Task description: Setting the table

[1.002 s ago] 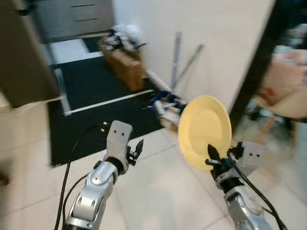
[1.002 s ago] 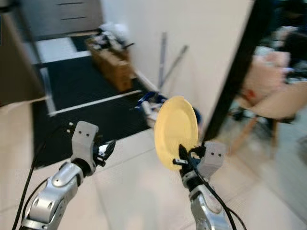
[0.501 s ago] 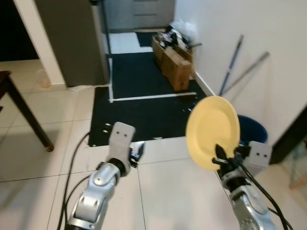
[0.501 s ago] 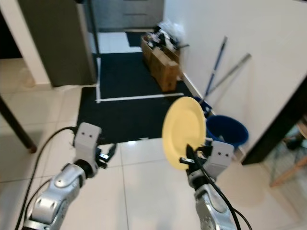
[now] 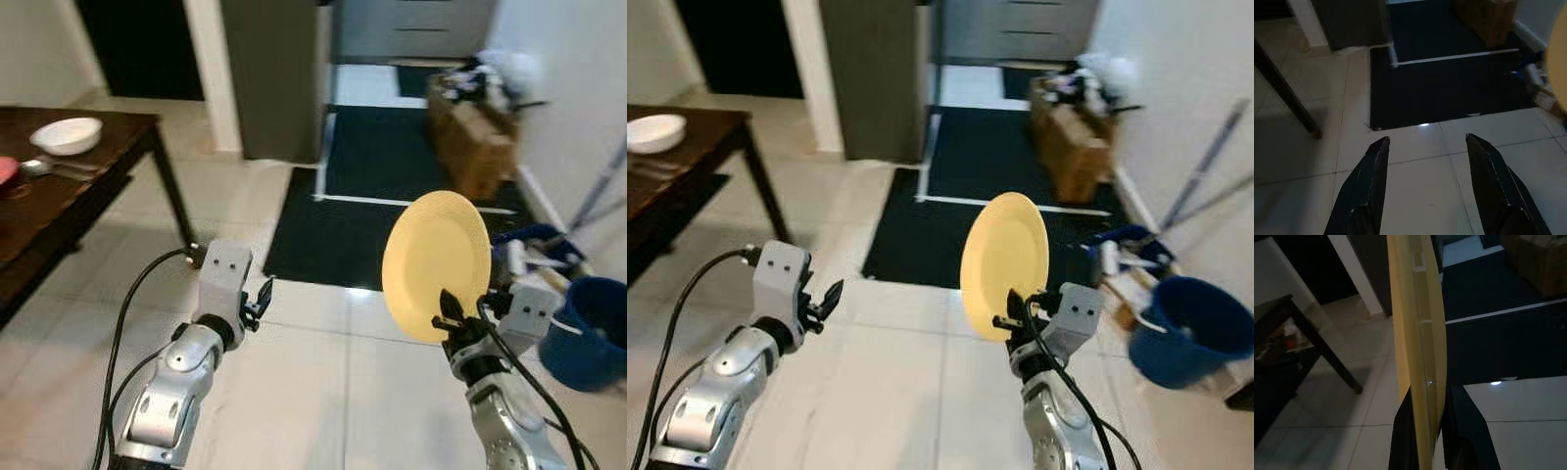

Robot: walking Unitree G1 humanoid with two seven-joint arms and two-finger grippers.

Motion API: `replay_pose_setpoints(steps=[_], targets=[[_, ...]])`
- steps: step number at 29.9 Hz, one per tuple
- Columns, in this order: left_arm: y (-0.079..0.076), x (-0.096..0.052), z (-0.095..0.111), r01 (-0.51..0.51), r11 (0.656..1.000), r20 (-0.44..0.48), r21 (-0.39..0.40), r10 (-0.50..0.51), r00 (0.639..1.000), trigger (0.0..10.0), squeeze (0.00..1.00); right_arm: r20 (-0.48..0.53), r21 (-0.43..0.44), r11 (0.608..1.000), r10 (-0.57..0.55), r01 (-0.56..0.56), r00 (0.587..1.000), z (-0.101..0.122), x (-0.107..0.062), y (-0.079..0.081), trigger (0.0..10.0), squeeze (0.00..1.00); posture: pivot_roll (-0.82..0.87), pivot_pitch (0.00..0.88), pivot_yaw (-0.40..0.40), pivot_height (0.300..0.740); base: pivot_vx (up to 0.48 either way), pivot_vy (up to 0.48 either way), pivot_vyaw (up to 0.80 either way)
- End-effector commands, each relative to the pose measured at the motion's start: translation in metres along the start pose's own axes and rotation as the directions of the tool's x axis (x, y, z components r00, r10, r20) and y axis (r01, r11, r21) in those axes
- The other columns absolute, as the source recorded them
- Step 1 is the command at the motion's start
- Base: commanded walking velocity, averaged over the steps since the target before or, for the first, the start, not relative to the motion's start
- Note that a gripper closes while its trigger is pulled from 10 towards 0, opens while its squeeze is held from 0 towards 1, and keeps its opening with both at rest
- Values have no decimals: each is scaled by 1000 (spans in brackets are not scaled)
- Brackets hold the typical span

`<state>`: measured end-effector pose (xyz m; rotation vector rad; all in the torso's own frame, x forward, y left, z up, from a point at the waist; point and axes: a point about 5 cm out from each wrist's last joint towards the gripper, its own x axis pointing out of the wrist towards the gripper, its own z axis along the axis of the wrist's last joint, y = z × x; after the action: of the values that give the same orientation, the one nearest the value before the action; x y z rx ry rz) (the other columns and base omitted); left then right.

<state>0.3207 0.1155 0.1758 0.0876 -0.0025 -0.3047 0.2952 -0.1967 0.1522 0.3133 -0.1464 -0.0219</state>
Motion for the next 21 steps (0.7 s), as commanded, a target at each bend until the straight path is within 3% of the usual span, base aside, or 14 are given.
replay_pose_setpoints(steps=[1, 21], targets=[[4, -2, -2, -11, 1000, -14, 3, 11, 1000, 10000, 0, 12, -2, 1000, -1, 1, 1000, 3, 0, 1, 10000, 0, 87, 94, 73, 740, 0, 0, 788], [4, -1, 5, -7, 1000, 7, -1, 7, 1000, 10000, 0, 60, 3, 1000, 29, -29, 998, 17, 4, 7, 10000, 0, 88, 93, 76, 740, 0, 0, 787]])
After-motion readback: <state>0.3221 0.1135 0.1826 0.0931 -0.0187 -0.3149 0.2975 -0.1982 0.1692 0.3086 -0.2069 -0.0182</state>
